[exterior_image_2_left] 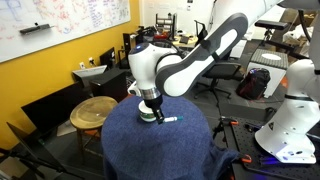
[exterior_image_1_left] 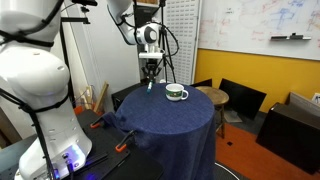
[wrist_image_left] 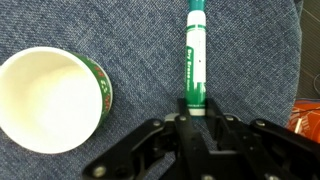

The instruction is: Take the green marker out of the white and green mug

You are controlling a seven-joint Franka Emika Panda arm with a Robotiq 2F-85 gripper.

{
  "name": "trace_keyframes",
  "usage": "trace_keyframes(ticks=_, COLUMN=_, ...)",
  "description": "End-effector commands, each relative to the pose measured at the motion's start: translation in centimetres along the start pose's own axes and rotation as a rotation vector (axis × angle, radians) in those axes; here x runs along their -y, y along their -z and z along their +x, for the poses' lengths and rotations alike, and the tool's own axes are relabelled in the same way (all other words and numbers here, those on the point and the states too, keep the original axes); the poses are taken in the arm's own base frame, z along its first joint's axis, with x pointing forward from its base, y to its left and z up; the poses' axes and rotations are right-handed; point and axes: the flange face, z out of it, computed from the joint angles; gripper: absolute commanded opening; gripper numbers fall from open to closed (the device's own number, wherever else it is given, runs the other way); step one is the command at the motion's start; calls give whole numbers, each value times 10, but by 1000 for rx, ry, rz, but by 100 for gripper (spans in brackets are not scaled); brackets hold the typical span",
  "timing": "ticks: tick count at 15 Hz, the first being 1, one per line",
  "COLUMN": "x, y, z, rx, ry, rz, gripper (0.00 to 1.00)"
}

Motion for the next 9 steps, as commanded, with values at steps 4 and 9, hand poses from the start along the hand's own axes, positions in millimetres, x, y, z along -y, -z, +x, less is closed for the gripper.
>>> trace_keyframes(ticks=4, x=-3, y=7, z=3, rx=25, ry=35, rz=-2, gripper=55)
trace_keyframes(ticks=9, x=-4, y=9, z=5, rx=28, ry=31, rz=-6, gripper=92)
